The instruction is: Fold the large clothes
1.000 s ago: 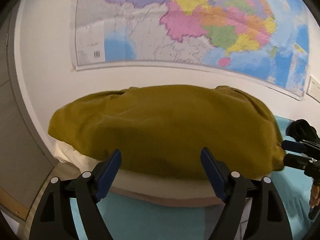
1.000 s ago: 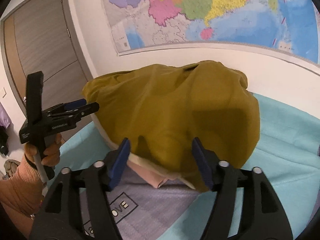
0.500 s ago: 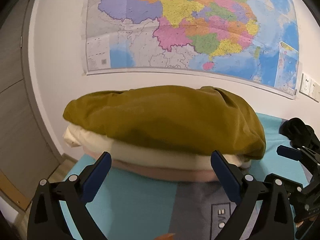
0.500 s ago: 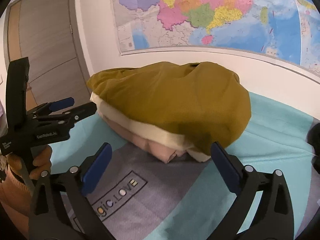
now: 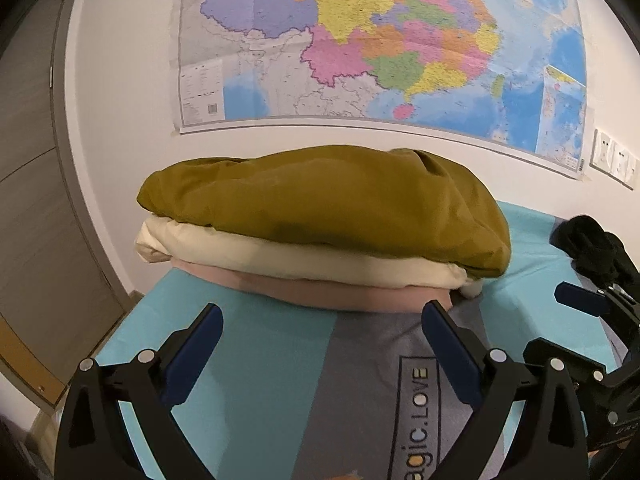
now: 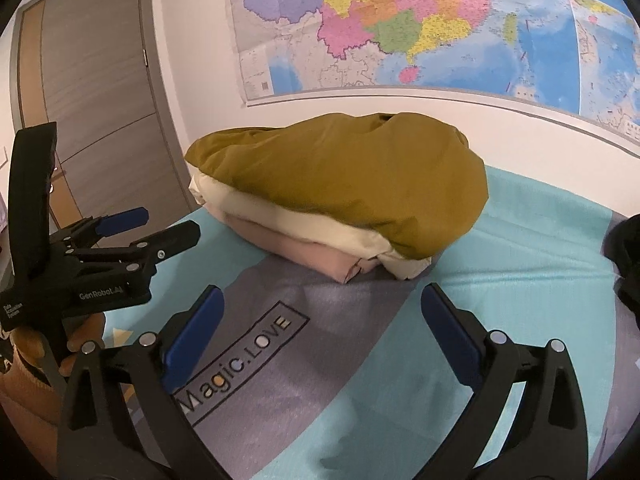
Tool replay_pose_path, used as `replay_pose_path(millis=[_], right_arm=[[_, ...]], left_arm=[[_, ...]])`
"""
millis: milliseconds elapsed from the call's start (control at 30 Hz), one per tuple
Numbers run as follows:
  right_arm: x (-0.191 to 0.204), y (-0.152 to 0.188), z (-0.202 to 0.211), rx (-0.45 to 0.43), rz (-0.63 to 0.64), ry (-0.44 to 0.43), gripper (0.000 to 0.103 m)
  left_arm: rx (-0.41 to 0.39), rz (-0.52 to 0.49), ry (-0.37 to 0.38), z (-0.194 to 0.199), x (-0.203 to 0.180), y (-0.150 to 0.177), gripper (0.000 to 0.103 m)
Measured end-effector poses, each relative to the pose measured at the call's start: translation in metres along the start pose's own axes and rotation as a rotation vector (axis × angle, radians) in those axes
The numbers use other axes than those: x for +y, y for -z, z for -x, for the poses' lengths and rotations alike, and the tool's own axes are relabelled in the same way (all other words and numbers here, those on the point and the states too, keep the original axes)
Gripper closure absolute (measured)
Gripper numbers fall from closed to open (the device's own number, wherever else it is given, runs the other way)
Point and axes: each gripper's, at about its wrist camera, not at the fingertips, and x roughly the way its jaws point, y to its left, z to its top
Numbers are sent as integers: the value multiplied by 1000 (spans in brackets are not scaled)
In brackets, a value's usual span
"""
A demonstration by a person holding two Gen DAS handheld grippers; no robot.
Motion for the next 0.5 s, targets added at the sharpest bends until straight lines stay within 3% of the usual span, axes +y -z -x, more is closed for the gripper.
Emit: replay_pose_path(millis=[500], right_arm=[[5,10,10,-1,1,-20,6]], left_arm=[[26,-15,-4,11,-8,13,7]])
